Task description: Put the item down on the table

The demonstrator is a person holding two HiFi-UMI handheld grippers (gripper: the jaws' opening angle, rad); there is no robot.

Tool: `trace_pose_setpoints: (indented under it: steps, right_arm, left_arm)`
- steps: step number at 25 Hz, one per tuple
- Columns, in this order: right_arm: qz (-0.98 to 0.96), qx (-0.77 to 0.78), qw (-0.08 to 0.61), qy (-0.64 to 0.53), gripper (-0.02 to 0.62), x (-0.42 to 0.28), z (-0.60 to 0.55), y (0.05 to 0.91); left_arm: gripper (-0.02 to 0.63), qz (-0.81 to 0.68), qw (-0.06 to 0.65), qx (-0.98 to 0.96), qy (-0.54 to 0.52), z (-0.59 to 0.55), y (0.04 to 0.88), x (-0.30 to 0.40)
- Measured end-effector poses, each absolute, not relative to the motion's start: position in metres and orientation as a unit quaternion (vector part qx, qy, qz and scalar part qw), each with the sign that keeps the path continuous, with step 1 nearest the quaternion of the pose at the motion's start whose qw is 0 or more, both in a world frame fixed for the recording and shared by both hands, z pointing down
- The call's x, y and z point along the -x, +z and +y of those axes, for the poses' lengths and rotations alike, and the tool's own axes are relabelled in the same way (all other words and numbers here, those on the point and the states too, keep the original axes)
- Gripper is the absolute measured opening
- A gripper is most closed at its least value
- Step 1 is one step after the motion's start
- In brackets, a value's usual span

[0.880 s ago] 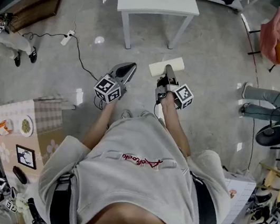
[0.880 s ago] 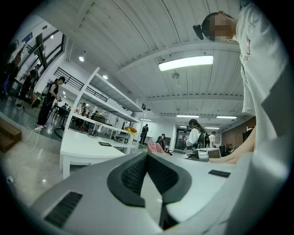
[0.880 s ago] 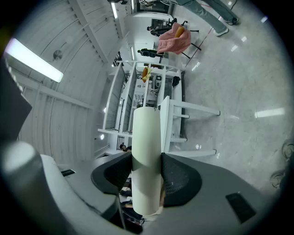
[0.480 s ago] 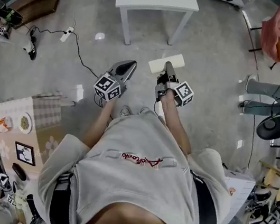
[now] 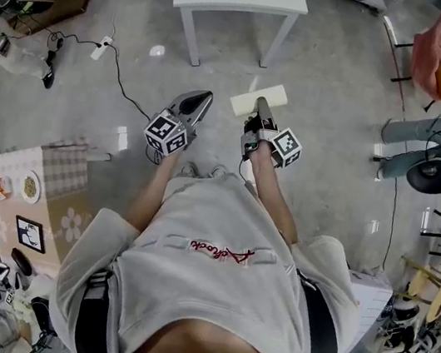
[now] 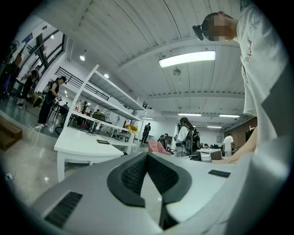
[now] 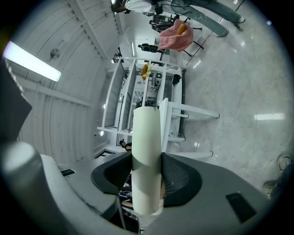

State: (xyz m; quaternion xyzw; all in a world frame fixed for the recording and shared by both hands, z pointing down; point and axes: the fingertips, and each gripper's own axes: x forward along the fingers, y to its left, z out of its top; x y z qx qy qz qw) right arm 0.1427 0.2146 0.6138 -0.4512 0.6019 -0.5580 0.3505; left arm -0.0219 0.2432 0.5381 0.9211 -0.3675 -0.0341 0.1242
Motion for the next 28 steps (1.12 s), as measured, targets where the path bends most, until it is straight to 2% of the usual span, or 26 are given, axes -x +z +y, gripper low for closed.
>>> trace_pose_setpoints:
  steps: [11,28]
  right_arm:
    - [0.604,0.447,0.344,-0.562,0.216,-0.169,0.203,0.623]
    - [0.611,0.443,0.335,-0.564,0.216,-0.156,0.15,0.636]
  left_arm:
    - [0.014,-0.382,0.124,-0.915,-0.026,0.229,0.542,0.006]
    - [0.014,-0.389,0.136,-0.911,-0.037,0.184,0.563,0.017]
